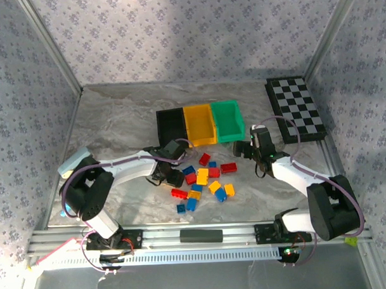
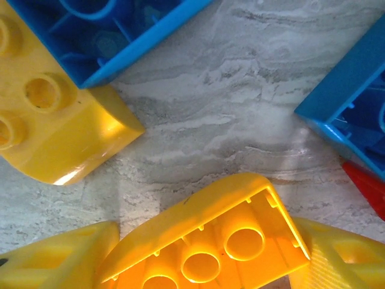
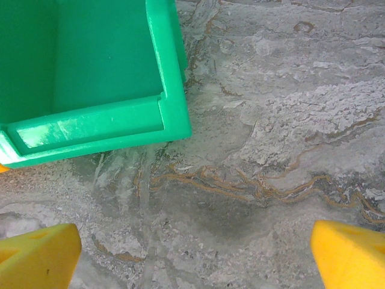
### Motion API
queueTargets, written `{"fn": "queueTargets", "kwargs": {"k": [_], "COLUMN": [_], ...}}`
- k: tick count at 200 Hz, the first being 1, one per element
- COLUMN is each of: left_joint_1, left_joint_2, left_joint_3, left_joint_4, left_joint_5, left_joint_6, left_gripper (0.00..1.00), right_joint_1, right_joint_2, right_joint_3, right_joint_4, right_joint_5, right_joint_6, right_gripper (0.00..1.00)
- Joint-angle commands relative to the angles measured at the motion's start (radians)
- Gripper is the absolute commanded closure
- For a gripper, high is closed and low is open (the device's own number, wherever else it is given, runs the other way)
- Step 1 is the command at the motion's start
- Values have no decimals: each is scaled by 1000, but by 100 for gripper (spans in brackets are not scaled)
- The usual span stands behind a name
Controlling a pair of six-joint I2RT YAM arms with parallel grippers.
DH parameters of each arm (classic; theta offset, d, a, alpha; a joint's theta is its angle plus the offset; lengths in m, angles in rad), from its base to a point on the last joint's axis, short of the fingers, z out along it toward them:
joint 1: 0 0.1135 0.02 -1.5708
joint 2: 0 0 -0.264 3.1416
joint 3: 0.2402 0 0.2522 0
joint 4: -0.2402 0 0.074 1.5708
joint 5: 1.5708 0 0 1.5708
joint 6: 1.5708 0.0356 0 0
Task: Sort the legos into containers by color
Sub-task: Pick up the lego from the middle-left of the table, then place the lego in the container.
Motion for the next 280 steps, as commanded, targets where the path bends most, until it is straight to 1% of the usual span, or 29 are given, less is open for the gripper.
{"fn": "queueTargets", "kwargs": {"k": [1,53,88,108,116,137,172,196,210,229,240,256,280], "left_joint_1": [0,8,69,112,127,162,194,201,200,201,201,201,205], "left_joint_2": [-48,-132,-125,-71,-39,71,253,325,331,313,293,246,148], "left_joint_3": [12,82,233,348,398,534,736,823,836,822,804,749,619], "left_joint_4": [-6,-52,-99,-101,-136,-167,-221,-254,-259,-248,-240,-202,-114], "left_joint_5": [-12,-49,-92,-112,-126,-160,-198,-201,-199,-202,-202,-184,-142], "left_joint_6": [-6,2,30,55,69,103,156,174,174,175,171,164,142], "left_gripper": [36,35,35,34,34,34,33,28,19,12,6,5,5], "right_joint_1": [8,10,15,19,21,21,23,25,26,27,31,37,45], "right_joint_2": [13,25,31,27,27,27,30,29,33,40,41,49,44], "right_joint_3": [31,39,43,39,39,42,42,43,44,51,51,54,57], "right_joint_4": [-20,-21,-19,-17,-14,-22,-17,-19,-16,-24,-17,-15,-19], "right_joint_5": [22,20,19,15,15,17,11,4,5,-2,-8,-8,-3], "right_joint_6": [-16,-16,-16,-15,-16,-16,-14,-13,-15,-15,-12,-12,-13], "right_gripper": [0,0,0,0,0,0,0,0,0,0,0,0,0]}}
